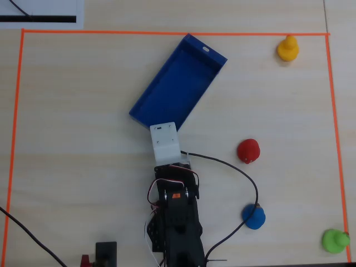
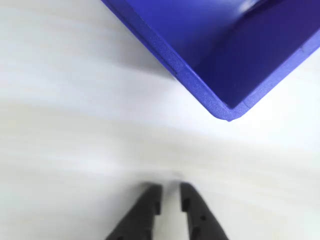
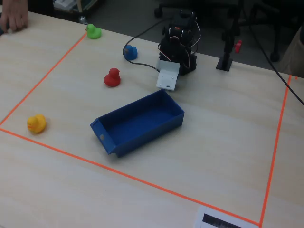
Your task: Grasp red duck and put it into box.
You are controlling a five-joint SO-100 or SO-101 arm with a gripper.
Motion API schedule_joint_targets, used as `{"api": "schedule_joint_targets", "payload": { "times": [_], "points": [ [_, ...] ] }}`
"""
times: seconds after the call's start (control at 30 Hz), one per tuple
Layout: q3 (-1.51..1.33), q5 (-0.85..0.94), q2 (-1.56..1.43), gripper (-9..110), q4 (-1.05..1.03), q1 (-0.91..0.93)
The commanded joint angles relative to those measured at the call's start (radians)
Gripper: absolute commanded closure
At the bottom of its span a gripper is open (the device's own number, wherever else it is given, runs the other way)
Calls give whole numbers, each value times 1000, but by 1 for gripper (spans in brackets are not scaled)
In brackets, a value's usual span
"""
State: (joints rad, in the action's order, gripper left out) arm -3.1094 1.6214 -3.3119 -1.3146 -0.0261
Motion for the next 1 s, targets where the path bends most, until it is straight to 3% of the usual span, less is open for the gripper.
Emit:
{"api": "schedule_joint_targets", "payload": {
  "times": [0.0, 0.3, 0.57, 0.97],
  "points": [
    [71, -2, 41, 101, 12, 44],
    [597, -6, 431, 101, 41, 156],
    [1097, 54, 793, 100, 15, 396],
    [1089, 141, 1046, 88, 417, 854]
  ]
}}
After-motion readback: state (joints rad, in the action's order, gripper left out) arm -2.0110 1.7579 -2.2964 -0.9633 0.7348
